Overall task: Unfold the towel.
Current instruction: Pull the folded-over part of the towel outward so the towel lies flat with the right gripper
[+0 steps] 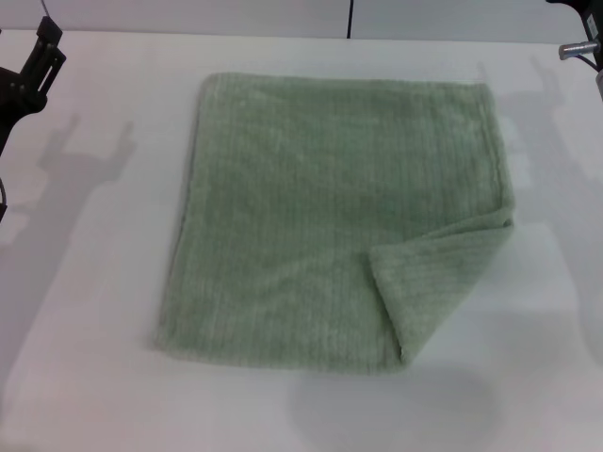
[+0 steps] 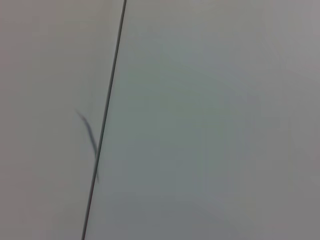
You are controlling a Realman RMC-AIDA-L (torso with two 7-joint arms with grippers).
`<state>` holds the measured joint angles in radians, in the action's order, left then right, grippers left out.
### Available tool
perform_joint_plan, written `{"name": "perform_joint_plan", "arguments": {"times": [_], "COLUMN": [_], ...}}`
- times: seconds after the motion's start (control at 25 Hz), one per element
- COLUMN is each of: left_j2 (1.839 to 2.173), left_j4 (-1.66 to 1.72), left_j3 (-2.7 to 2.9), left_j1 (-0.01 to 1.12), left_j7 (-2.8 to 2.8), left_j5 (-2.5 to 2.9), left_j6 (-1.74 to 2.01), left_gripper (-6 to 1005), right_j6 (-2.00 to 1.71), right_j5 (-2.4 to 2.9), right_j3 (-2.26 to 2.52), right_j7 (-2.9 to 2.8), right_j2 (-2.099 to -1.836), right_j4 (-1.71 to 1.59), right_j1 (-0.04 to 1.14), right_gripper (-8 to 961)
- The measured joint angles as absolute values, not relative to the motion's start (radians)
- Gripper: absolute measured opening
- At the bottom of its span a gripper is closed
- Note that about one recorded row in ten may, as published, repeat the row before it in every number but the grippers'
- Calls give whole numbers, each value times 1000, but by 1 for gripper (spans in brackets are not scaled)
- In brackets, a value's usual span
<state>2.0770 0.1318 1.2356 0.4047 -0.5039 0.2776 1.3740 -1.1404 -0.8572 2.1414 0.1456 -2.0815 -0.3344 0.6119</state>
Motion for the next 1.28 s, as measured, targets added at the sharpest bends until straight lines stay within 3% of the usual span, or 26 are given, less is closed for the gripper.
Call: {"name": "perform_joint_plan", "arguments": {"times": [0.84,1.04,1.28], "left_j2": [2074,2069,2067], "left_j4": [139,180,270], "left_j3": [1283,1364,1454], "left_j1": [420,425,426], "left_j7": [-532,-611,-703], "left_j5": [277,278,278], "left_j6": [1350,1303,1150], "left_gripper": [798,740,446], "right_j6": [-1150,-1154,-1155], "right_j5": [-858,-859,-859], "right_j3": [2134,2132,2132], "right_j7": [146,146,146], "right_j2": [-2082,-2082,-2082], "right_j4": [-334,-334,-334], "right_j1": [609,609,611], "right_gripper": [780,780,780]}}
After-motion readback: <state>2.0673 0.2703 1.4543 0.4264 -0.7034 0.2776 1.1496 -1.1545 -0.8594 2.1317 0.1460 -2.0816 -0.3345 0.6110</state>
